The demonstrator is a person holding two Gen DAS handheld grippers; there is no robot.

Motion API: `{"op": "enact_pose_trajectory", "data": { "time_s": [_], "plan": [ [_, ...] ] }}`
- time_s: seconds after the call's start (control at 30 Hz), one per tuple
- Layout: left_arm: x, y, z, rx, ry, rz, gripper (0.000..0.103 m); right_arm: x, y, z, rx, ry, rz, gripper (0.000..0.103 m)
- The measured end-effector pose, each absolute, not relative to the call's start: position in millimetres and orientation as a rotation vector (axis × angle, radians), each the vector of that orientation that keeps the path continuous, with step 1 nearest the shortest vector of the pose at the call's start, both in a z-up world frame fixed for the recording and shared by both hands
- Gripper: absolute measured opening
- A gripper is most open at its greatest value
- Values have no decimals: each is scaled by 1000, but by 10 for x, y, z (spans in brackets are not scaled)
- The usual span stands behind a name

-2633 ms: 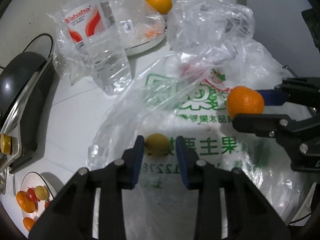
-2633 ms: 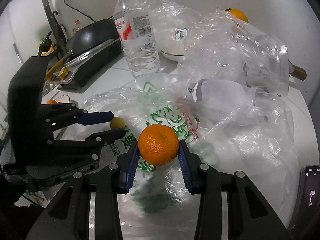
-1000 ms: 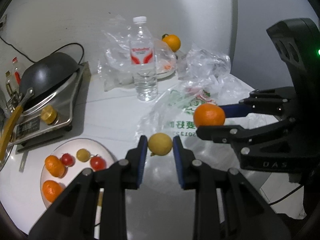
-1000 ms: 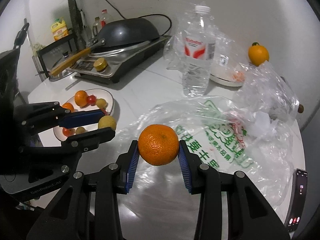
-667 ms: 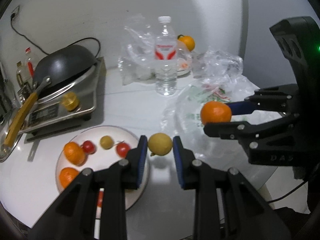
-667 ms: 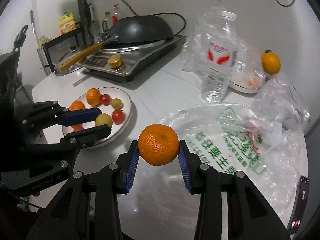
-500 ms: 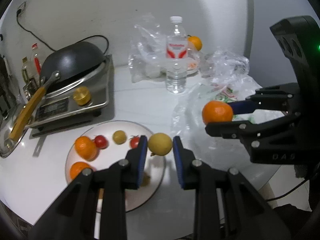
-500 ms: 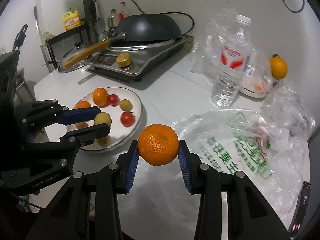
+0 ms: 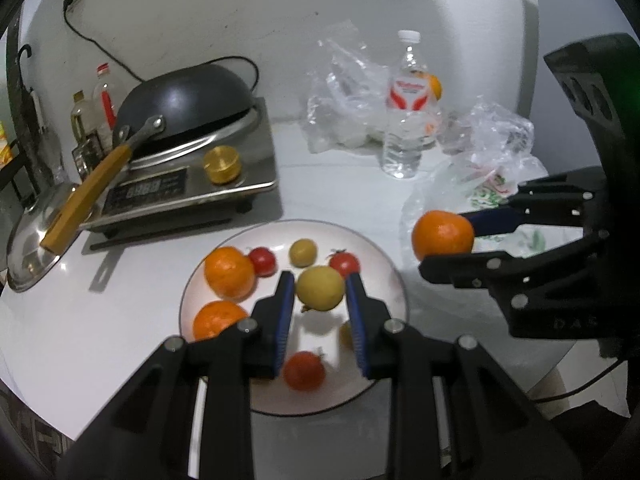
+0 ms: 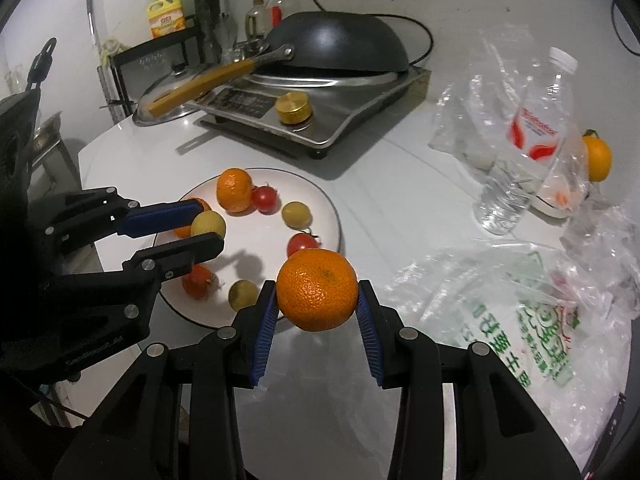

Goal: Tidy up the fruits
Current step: 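Carry the orange with the right tool while the left tool carries the yellow-green fruit to the plate, then release the orange with the right tool while the left tool releases the yellow-green fruit on the plate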

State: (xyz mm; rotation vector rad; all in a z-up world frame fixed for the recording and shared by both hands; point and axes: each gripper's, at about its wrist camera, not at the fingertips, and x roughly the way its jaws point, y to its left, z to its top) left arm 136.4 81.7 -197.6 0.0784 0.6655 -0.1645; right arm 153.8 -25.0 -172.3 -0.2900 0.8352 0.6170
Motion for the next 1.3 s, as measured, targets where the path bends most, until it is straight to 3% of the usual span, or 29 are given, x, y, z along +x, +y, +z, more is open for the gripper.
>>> {"op": "enact_pose_trajectory", "data": {
  "time_s": [1.13, 1.3],
  "plan": [
    [1703, 1029, -2343, 58, 753, -155, 28, 1819, 154, -2103, -281, 941, 671, 42],
    [1659, 1006, -2299, 63, 745, -155, 28, 1795, 121, -2044, -270, 925, 666, 51]
  ]
}}
